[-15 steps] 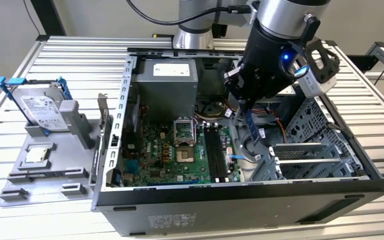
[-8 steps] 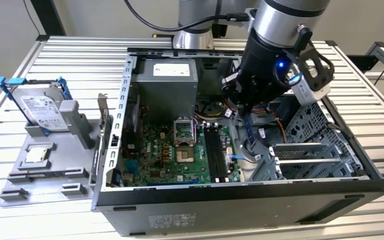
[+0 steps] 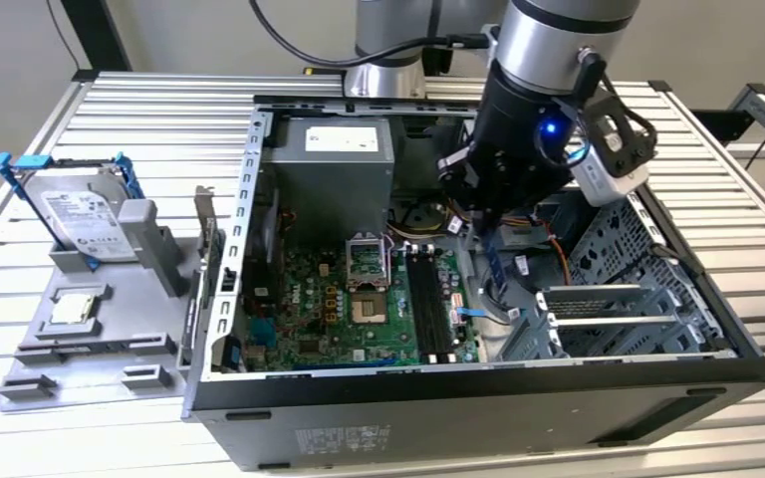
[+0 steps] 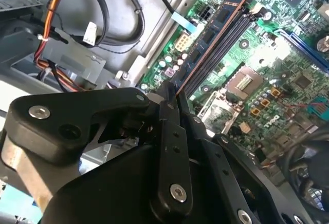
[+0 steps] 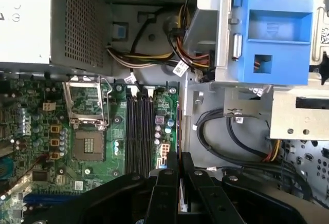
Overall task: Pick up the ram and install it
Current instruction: 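Insert the ram into the slot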
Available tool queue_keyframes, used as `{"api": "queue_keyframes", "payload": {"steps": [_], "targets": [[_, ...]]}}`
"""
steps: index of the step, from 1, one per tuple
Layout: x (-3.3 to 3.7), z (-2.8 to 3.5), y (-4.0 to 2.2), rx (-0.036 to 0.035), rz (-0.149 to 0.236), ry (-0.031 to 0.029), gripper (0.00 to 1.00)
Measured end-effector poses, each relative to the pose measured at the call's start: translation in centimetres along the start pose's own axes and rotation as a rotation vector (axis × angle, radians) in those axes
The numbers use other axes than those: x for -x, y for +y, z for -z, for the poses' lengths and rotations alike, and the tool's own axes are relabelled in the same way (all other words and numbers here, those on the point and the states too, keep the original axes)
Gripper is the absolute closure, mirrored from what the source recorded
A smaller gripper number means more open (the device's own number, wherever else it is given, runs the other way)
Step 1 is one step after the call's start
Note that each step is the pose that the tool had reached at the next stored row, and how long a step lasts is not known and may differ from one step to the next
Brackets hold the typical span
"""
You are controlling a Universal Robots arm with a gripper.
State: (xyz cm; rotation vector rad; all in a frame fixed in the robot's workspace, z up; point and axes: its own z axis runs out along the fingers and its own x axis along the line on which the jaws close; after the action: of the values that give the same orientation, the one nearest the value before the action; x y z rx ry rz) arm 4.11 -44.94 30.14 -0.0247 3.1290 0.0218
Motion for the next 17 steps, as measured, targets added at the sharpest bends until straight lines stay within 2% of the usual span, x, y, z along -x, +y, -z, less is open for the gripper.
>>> {"api": "queue_keyframes", "payload": {"steps": [1, 2, 3, 4, 5, 6, 12, 17], "targets": [[-0.02, -0.1, 0.12, -0.0052, 0.0, 0.0001, 1.0], [-0.03, -0.16, 0.21, -0.0136, -0.001, 0.0001, 1.0], [-0.03, -0.19, 0.24, -0.0276, -0.001, -0.0006, 1.0], [-0.04, -0.2, 0.25, -0.0459, -0.001, -0.0012, 1.0], [-0.07, -0.21, 0.31, -0.0601, -0.001, -0.0011, 1.0], [-0.15, -0.32, 0.47, -0.066, -0.001, -0.0011, 1.0], [-1.47, -1.34, 1.0, -0.0691, -0.011, -0.0008, 1.0], [-1.8, -2.23, 1.07, -0.071, -0.059, 0.0002, 1.0]]}}
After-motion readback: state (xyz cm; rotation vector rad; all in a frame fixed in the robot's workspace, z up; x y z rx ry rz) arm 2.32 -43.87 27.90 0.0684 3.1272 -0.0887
